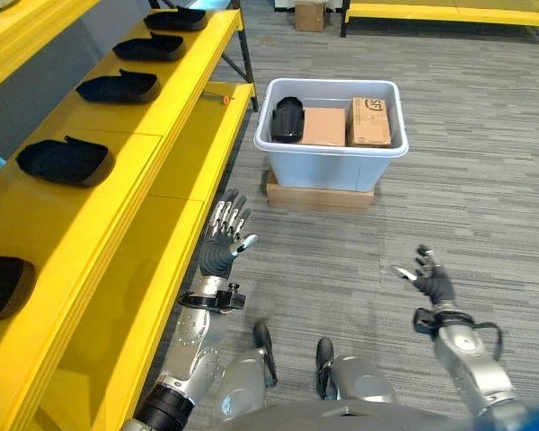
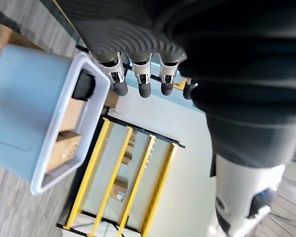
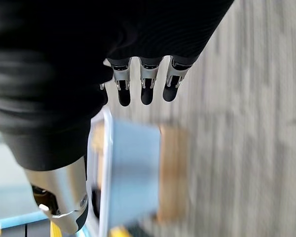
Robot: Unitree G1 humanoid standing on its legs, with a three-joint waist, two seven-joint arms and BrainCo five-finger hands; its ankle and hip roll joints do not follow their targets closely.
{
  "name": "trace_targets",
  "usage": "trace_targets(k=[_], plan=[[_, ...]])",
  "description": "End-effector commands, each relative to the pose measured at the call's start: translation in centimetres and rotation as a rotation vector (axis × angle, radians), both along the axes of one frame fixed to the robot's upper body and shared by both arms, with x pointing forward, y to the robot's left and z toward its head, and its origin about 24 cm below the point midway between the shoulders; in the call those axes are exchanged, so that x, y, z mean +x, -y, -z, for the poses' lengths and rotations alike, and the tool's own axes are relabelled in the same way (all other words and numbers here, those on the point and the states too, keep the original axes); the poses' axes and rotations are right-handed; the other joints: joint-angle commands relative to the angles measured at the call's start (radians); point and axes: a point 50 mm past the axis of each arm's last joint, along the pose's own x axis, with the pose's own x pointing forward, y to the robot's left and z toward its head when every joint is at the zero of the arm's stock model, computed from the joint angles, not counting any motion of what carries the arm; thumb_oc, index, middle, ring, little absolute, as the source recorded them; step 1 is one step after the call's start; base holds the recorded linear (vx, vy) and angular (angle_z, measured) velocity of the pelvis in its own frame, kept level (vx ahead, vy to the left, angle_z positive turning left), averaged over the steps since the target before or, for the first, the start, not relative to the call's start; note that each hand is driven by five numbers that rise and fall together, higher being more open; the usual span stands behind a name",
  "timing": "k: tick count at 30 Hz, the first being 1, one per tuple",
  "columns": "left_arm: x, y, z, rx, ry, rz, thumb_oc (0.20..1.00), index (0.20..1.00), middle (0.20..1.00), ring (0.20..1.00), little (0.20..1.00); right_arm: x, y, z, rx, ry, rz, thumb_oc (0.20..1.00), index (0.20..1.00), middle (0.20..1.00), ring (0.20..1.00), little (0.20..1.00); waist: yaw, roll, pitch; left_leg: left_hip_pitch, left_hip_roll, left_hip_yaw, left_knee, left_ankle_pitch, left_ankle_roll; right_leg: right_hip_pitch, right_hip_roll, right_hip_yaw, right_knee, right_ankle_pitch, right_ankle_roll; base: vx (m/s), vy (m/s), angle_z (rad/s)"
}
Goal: Move parts from the plastic box to the shelf.
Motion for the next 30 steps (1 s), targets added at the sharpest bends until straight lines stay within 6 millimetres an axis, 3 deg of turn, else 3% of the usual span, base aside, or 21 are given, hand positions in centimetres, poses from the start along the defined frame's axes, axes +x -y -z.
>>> trace_targets(k=[1,5,6,11,12,13,16,17,19,21,22,25,26,30], plan=[[-1.3,-0.7,-1.8,0.027,0.114,-0.026,1.0,1.0,1.0,1.0,1.0,3.3,-0.1,-3.8,-0.029,0.196,-0.037,1.0,1.0,1.0,1.0,1.0,0.065,-0.008,0.022,0.025,-0.006,-0.068,-0.055,0.151,0.048,0.132,0.012,0.057,-0.042,0.031,0.078,0.24,0.204,-0.41],[-0.9,-0.9,-1.7,0.039,0.1,-0.025,1.0,1.0,1.0,1.0,1.0,3.4,-0.8,-3.6,0.0,0.187,-0.057,1.0,1.0,1.0,1.0,1.0,0.065,-0.009,0.008,0.095,-0.02,-0.034,-0.065,0.075,0.079,0.139,-0.003,0.036,-0.043,0.022,0.092,0.2,0.215,-0.73],[-0.7,-0.7,-1.7,0.068,0.105,-0.015,1.0,1.0,1.0,1.0,1.0,3.4,-1.3,-3.5,0.013,0.184,-0.07,1.0,1.0,1.0,1.0,1.0,0.069,-0.012,-0.008,0.156,-0.045,-0.021,-0.102,0.04,0.102,0.139,-0.013,0.014,-0.046,0.026,0.111,0.16,0.196,-0.54],[-0.8,-1.1,-1.9,0.149,0.118,-0.01,1.0,1.0,1.0,1.0,1.0,3.9,-1.8,-3.8,0.05,0.209,-0.058,1.0,1.0,1.0,1.0,1.0,0.097,-0.024,-0.035,0.205,-0.085,-0.025,-0.125,-0.002,0.145,0.116,-0.031,-0.006,0.014,0.016,0.135,0.13,0.211,-0.24],[-0.8,-1.3,-2.0,0.184,0.12,-0.008,1.0,1.0,1.0,1.0,1.0,4.1,-1.9,-4.1,0.051,0.225,-0.046,1.0,1.0,1.0,1.0,1.0,0.103,-0.028,-0.042,0.209,-0.094,-0.023,-0.127,-0.011,0.158,0.107,-0.038,-0.012,0.052,0.022,0.144,0.07,0.231,-0.15],[-0.7,-1.5,-1.9,0.225,0.111,-0.005,1.0,1.0,1.0,1.0,1.0,4.4,-2.0,-4.3,0.053,0.24,-0.011,1.0,1.0,1.0,1.0,1.0,0.113,-0.033,-0.05,0.223,-0.11,-0.012,-0.137,-0.023,0.182,0.065,-0.06,-0.034,0.171,0.069,0.177,0.07,0.234,-0.14],[-0.8,-1.5,-1.2,0.299,0.078,0.014,1.0,1.0,1.0,1.0,1.0,4.8,-2.1,-4.5,0.039,0.239,0.059,1.0,1.0,1.0,1.0,1.0,0.115,-0.02,-0.055,0.275,-0.115,0.007,-0.168,-0.045,0.208,-0.028,-0.088,-0.065,0.379,0.14,0.202,0.1,0.219,-0.17],[-0.7,-1.4,-0.8,0.284,0.056,0.019,1.0,1.0,1.0,1.0,1.0,5.0,-2.0,-4.5,0.031,0.232,0.068,1.0,1.0,1.0,1.0,1.0,0.104,-0.016,-0.056,0.305,-0.112,0.024,-0.187,-0.052,0.206,-0.071,-0.094,-0.069,0.346,0.161,0.204,0.11,0.006,-0.33],[-0.5,-1.0,-0.7,0.284,0.049,0.041,1.0,1.0,1.0,1.0,1.0,5.1,-1.8,-4.7,0.018,0.249,0.075,1.0,1.0,1.0,1.0,1.0,0.079,-0.026,-0.056,0.336,-0.108,0.036,-0.193,-0.07,0.196,-0.088,-0.108,-0.063,0.123,0.207,0.213,0.13,-0.137,-0.2],[-0.4,-0.7,-0.7,0.288,0.054,0.058,1.0,1.0,1.0,1.0,1.0,5.2,-1.8,-4.9,0.023,0.259,0.079,1.0,1.0,1.0,1.0,1.0,0.066,-0.041,-0.055,0.359,-0.112,0.032,-0.193,-0.096,0.191,-0.107,-0.136,-0.044,-0.038,0.293,0.238,0.18,-0.229,-0.01],[-0.6,-0.1,-0.4,0.299,0.052,0.076,1.0,1.0,1.0,1.0,1.0,5.2,-1.8,-4.9,0.027,0.259,0.09,1.0,1.0,1.0,1.0,1.0,0.053,-0.056,-0.051,0.402,-0.116,0.027,-0.191,-0.147,0.188,-0.144,-0.178,-0.017,-0.184,0.39,0.276,0.24,-0.243,0.04],[-1.2,0.8,0.2,0.321,0.043,0.093,1.0,1.0,1.0,1.0,1.0,5.1,-1.8,-4.5,0.014,0.253,0.077,1.0,1.0,1.0,1.0,1.0,0.052,-0.056,-0.039,0.454,-0.098,0.032,-0.173,-0.184,0.18,-0.168,-0.201,-0.042,-0.252,0.411,0.295,0.48,-0.455,0.12],[-1.0,1.2,0.6,0.33,0.007,0.128,1.0,1.0,1.0,1.0,1.0,4.7,-1.4,-4.7,-0.065,0.26,0.045,1.0,1.0,1.0,1.0,1.0,0.025,-0.055,-0.044,0.461,-0.092,-0.021,-0.157,-0.183,0.178,-0.132,-0.174,0.054,-0.252,0.396,0.283,0.58,-0.49,0.09],[-1.3,1.0,1.8,0.402,-0.053,0.16,1.0,1.0,1.0,1.0,1.0,4.4,-1.4,-5.1,-0.184,0.285,-0.058,1.0,1.0,1.0,1.0,1.0,-0.001,-0.046,-0.053,0.477,-0.071,-0.066,-0.165,-0.167,0.157,-0.094,-0.14,0.118,-0.218,0.364,0.265,0.37,-0.285,1.13]])
